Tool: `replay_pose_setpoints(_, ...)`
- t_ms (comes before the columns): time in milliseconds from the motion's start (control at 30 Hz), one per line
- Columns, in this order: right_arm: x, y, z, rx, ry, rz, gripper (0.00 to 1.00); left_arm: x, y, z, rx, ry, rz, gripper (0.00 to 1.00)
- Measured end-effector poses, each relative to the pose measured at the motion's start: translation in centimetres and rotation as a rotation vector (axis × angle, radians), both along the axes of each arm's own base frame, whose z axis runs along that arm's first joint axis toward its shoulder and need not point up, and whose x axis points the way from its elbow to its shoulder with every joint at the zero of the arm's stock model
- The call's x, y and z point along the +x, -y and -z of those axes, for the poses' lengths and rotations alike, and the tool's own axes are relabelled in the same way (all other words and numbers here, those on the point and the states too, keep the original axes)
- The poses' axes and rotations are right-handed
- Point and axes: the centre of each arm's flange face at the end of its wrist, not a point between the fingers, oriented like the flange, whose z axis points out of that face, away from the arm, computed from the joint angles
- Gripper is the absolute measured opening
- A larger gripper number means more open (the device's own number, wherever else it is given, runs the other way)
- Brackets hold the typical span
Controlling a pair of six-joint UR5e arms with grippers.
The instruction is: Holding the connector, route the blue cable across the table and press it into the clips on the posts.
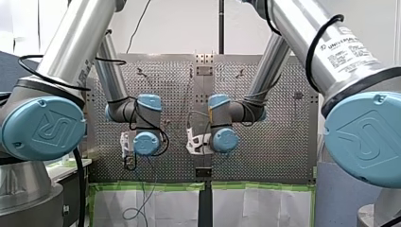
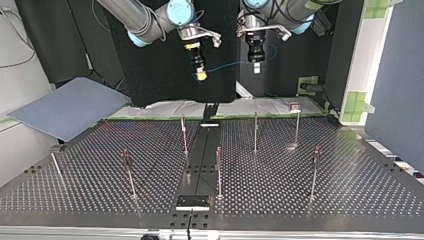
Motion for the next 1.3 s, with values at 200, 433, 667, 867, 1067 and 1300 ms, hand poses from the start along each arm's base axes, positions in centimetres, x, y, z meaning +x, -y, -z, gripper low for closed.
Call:
replay_pose_setpoints(200, 1.9, 1.1, -5.1, -0.019, 0.068, -0.054, 0.00, 1.6, -0.7, -2.8, -0.036, 0.034, -0.082, 0.00)
replay_pose_setpoints(433, 3.2, 2.0, -10.7, -0.052, 0.132, -0.091, 0.00, 3.7, -0.8, -7.0, -0.110, 0.100, -0.166, 0.00)
replay_pose_setpoints(667, 4.3, 2.9, -13.6, -0.062, 0.201, -0.123, 0.00, 4.8, -1.3, -10.5, -0.139, 0.141, -0.237, 0.00)
replay_pose_setpoints(867, 5.2, 3.7, -14.5, -0.064, 0.222, -0.141, 0.00, 4.2, -2.1, -12.5, -0.173, 0.153, -0.285, 0.00)
replay_pose_setpoints(1067, 6.2, 4.2, -14.9, -0.051, 0.213, -0.156, 0.00, 3.6, -2.7, -14.3, -0.163, 0.153, -0.295, 0.00)
replay_pose_setpoints(1300, 7.6, 4.5, -16.5, -0.050, 0.217, -0.182, 0.00, 2.9, -2.8, -16.2, -0.149, 0.151, -0.261, 0.00)
